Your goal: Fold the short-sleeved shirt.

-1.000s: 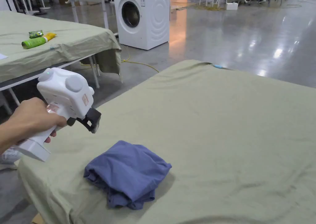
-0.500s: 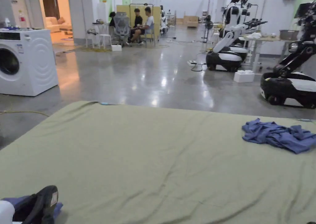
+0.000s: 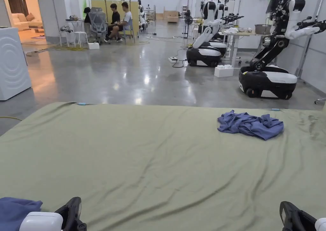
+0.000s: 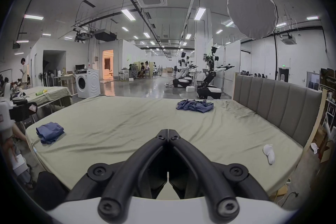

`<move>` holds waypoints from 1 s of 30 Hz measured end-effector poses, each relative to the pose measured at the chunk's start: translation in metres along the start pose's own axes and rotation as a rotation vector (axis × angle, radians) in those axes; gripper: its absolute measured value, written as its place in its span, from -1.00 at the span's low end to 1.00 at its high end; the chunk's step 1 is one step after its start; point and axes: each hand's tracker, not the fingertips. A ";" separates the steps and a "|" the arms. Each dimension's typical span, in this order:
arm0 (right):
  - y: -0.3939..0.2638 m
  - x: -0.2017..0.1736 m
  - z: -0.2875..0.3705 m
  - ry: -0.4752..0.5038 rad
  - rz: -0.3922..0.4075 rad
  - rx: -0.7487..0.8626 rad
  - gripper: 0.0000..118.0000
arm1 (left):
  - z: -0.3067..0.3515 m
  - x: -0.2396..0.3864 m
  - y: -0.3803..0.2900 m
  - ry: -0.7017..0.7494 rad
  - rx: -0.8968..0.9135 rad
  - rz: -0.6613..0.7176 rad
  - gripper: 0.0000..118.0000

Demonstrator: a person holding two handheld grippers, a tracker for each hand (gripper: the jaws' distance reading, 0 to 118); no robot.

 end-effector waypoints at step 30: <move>0.006 0.005 0.005 -0.002 -0.022 -0.007 -0.92 | -0.021 0.003 0.027 -0.094 -0.025 0.003 0.69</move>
